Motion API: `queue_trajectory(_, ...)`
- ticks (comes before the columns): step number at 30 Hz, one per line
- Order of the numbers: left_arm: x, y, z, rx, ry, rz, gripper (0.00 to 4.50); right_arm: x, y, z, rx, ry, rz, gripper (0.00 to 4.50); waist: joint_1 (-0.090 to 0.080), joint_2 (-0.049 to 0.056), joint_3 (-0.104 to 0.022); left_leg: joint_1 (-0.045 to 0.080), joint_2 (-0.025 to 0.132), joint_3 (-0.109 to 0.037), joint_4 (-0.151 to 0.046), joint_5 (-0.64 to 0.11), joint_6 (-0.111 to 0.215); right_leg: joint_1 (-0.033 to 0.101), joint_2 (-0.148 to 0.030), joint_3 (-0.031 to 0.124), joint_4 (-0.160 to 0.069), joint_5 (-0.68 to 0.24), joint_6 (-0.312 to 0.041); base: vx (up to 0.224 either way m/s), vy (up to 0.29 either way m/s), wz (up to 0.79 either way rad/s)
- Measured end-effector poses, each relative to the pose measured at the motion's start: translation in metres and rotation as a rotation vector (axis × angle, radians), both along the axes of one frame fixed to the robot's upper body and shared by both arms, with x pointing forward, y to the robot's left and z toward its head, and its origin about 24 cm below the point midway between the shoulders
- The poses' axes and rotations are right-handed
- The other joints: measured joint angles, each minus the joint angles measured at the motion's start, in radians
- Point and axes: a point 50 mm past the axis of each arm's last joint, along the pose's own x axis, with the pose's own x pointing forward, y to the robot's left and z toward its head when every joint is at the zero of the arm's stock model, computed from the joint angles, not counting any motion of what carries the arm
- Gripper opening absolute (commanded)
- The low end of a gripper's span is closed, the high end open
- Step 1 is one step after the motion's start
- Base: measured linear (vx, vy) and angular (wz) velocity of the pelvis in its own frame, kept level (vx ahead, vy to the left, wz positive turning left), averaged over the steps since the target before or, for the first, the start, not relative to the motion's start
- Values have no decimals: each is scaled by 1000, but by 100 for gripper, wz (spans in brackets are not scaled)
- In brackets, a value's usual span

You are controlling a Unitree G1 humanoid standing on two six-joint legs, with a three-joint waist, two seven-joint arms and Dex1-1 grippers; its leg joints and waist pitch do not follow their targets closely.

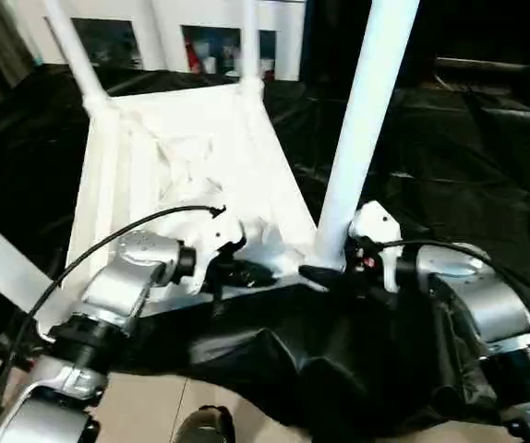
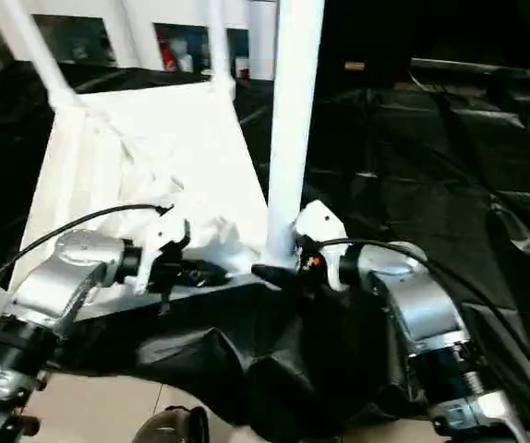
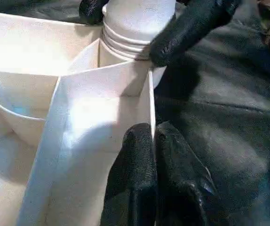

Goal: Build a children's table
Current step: Rotate leg to tighten

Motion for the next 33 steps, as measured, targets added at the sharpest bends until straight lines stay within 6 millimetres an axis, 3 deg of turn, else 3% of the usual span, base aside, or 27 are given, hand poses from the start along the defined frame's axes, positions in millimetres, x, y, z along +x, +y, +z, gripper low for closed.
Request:
queue_trajectory(6,-3,2,-2,4,22,-15,0,-5,1,-3,19,35,13,270,5,0,0,0,0,0,0,0,0,0,0,0,0,0,0,0,0,0)
queue_trajectory(10,-2,0,-4,7,18,13,0,-5,5,-8,39,37,-40,266,3,-2,-1,0,0,0,0,0,0,0,0,0,0,0,0,0,0,0)
queue_trajectory(15,12,-16,-6,5,-19,141,0,12,9,-16,73,1,-312,264,-20,-9,-5,2,0,0,1,0,-1,0,0,1,0,1,0,0,0,0)
queue_trajectory(17,24,-29,-4,11,-47,225,0,26,16,-18,116,-1,-499,263,-25,-11,-6,3,0,0,1,1,-1,0,0,1,1,2,-1,0,0,0)
queue_trajectory(21,34,-50,-4,-2,-59,326,0,40,22,-18,126,-22,-730,263,-25,-11,-7,3,-1,0,0,1,-1,1,0,1,0,3,-1,0,0,0)
queue_trajectory(22,35,-53,-3,-5,-61,340,0,43,24,-18,125,-31,-762,319,-25,-11,-7,2,-1,0,0,1,-1,1,0,1,0,3,0,0,0,0)
queue_trajectory(23,36,-55,-3,-6,-64,350,0,45,26,-17,124,-40,-783,333,-24,-11,-7,2,-1,0,-1,1,-1,0,0,1,-1,2,0,0,0,0)
queue_trajectory(33,35,-52,-3,-5,-67,327,0,43,28,-17,133,-56,-713,392,-26,-10,-7,2,-1,0,-4,0,-1,0,0,0,-3,2,0,0,0,0)
